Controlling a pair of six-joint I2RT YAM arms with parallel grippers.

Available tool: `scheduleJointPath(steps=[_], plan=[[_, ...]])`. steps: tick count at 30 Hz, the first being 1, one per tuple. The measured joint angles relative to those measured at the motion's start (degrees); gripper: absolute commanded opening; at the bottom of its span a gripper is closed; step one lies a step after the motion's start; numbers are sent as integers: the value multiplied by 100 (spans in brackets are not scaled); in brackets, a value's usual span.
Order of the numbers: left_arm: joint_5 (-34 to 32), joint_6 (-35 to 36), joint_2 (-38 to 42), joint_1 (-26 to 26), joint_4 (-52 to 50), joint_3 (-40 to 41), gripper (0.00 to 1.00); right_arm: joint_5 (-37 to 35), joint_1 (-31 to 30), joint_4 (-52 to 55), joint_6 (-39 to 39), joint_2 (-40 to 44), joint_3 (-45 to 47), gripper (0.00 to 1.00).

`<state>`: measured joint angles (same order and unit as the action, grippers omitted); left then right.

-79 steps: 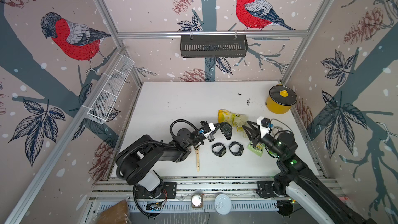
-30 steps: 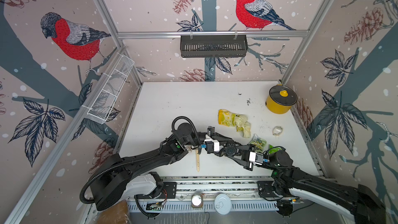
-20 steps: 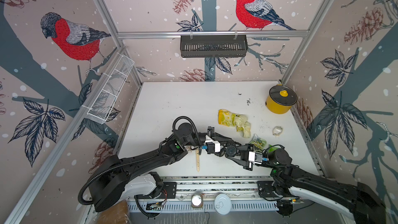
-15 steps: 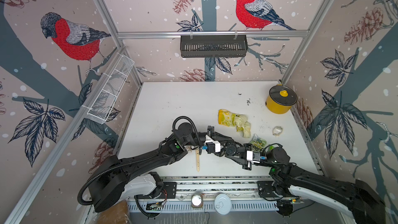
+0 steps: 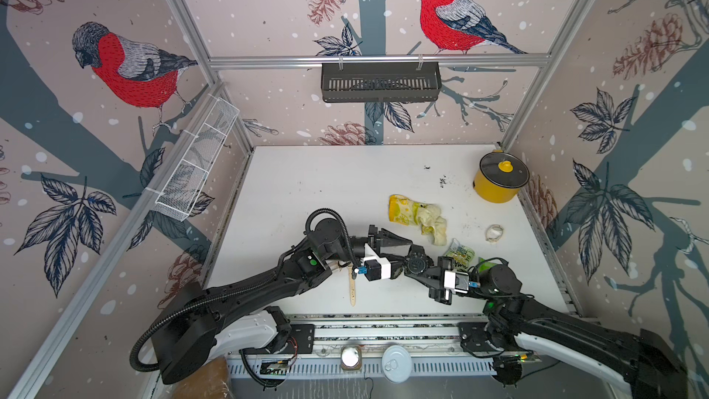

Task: Wipe the watch dial
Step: Place the watch at the center of the board.

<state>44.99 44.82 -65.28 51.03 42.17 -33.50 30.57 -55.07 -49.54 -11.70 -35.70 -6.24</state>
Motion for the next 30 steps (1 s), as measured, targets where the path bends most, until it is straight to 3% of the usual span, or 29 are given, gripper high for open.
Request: scheduleJointPath(steps=[6, 16, 19, 22, 24, 30], plan=[[-225, 42, 251, -2, -153, 98, 59, -122, 87, 319, -275, -24, -195, 2], [-1228, -199, 774, 0, -227, 627, 67, -63, 555, 741, -498, -87, -352, 2], [-1974, -560, 791, -11, -72, 841, 69, -63, 944, 748, -455, -262, -380, 2], [-2824, -1058, 688, -68, 15, 922, 76, -94, 1716, 916, -151, -638, -647, 2], [-3373, -1469, 586, -164, -74, 837, 97, -146, 2225, 1134, -22, -984, -979, 2], [-5018, -3010, 433, -358, -562, 505, 98, -841, 3495, 2446, 310, -2127, -2258, 2]])
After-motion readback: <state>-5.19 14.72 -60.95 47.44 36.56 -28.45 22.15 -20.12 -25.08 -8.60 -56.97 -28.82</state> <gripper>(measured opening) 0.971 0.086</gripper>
